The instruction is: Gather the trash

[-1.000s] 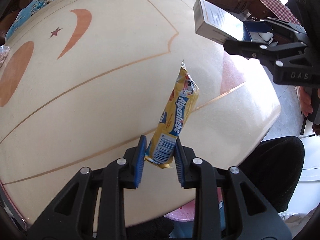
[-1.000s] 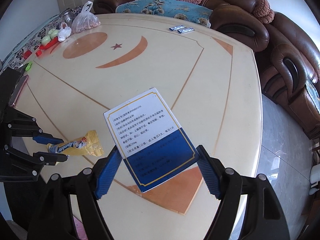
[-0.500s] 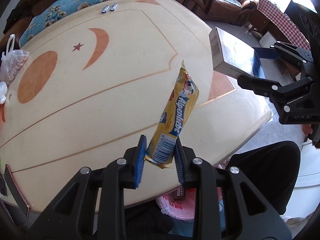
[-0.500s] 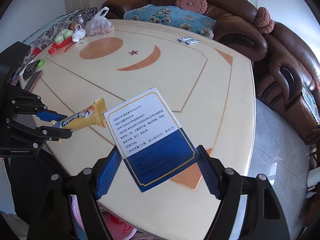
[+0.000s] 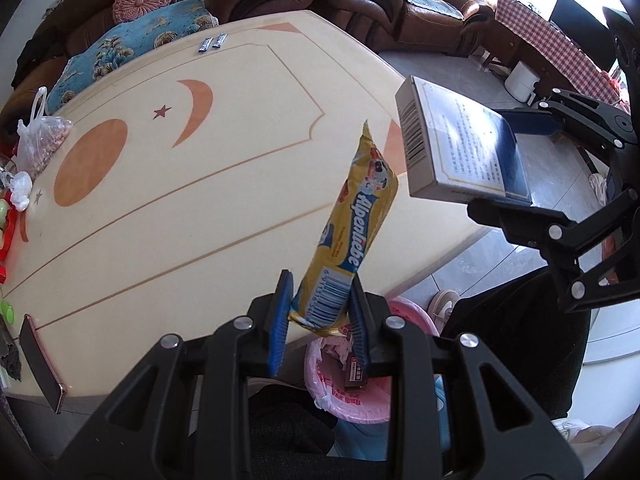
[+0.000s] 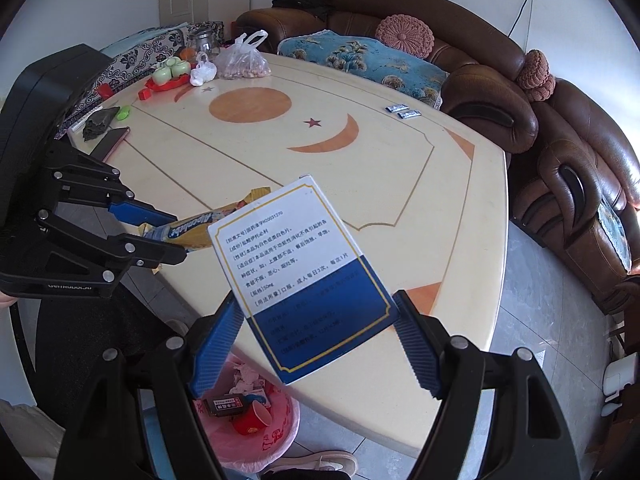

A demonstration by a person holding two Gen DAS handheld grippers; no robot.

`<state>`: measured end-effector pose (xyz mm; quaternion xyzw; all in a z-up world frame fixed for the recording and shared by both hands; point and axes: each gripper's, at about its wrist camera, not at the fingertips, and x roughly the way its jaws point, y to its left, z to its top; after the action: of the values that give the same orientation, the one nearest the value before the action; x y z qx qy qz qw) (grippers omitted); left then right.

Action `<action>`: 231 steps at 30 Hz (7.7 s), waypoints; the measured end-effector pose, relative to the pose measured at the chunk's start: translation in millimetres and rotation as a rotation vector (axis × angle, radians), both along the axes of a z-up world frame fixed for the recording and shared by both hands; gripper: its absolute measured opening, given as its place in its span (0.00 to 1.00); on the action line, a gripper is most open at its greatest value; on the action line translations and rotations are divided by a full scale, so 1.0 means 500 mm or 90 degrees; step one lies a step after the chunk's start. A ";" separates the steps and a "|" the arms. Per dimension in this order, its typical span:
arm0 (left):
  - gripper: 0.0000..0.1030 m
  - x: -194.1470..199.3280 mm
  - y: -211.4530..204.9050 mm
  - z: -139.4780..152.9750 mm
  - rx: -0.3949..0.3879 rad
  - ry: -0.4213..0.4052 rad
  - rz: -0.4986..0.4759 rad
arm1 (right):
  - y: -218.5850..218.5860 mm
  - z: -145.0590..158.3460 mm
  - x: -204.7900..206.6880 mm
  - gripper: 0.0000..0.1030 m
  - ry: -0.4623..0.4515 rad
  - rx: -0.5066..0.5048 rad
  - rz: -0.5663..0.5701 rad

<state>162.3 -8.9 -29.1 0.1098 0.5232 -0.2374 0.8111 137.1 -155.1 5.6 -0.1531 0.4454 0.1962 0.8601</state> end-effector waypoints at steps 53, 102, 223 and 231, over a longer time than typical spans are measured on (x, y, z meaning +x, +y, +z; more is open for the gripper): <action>0.27 -0.263 -0.029 -0.110 0.069 -0.029 -0.098 | 0.056 -0.104 -0.300 0.71 0.034 -0.045 0.049; 0.27 -0.162 -0.070 -0.531 0.136 0.243 -0.128 | 0.060 -0.532 -0.174 0.71 0.270 -0.047 0.064; 0.94 -0.423 -0.046 0.199 -0.049 -0.370 0.313 | -0.040 0.168 -0.511 0.93 -0.371 0.056 -0.422; 0.94 -0.422 -0.041 0.197 -0.048 -0.368 0.317 | -0.038 0.168 -0.509 0.93 -0.370 0.057 -0.423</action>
<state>-48.8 -29.5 69.2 0.0120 0.2746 -0.0113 0.9614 -117.6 -174.1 89.8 -0.0133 0.2015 -0.1232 0.9716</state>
